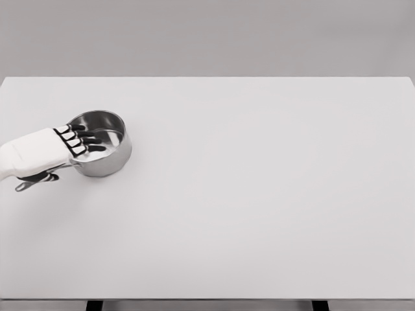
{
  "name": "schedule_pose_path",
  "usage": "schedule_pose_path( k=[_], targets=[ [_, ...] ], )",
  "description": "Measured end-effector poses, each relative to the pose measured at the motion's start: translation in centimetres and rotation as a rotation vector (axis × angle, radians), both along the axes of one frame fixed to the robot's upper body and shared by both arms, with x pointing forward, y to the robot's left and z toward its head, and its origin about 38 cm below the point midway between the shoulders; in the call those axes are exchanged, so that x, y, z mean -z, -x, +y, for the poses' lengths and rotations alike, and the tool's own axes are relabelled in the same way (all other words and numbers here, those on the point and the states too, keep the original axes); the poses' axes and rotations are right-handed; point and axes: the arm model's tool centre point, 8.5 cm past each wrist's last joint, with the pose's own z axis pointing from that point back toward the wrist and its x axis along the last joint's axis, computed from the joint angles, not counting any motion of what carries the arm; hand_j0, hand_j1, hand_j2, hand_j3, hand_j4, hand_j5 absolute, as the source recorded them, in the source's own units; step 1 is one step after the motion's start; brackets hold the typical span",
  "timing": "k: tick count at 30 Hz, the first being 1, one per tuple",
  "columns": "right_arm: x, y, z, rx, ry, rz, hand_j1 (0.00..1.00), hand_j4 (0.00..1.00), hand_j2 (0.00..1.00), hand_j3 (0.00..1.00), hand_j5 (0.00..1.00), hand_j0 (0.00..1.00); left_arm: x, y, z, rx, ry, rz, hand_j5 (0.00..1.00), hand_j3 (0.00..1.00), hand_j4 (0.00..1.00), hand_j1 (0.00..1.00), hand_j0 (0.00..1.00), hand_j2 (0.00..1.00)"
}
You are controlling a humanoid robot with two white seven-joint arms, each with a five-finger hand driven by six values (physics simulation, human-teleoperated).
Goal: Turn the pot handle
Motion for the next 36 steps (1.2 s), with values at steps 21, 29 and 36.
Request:
schedule_pose_path(
  k=[21,29,36],
  targets=[
    [0.0,0.0,0.0,0.0,0.0,0.0,1.0,1.0,1.0,1.0,1.0,1.0,-0.4,-0.6,2.4,-0.068,-0.016,-0.007,1.0,1.0,1.0,1.0,1.0,1.0],
    [0.0,0.0,0.0,0.0,0.0,0.0,1.0,1.0,1.0,1.0,1.0,1.0,-1.0,-1.1,3.6,-0.103,-0.02,-0.022,1.0,1.0,1.0,1.0,1.0,1.0],
    [0.0,0.0,0.0,0.0,0.0,0.0,1.0,1.0,1.0,1.0,1.0,1.0,-1.2,-1.3,4.5,-0.134,-0.018,-0.029,1.0,1.0,1.0,1.0,1.0,1.0]
  ],
)
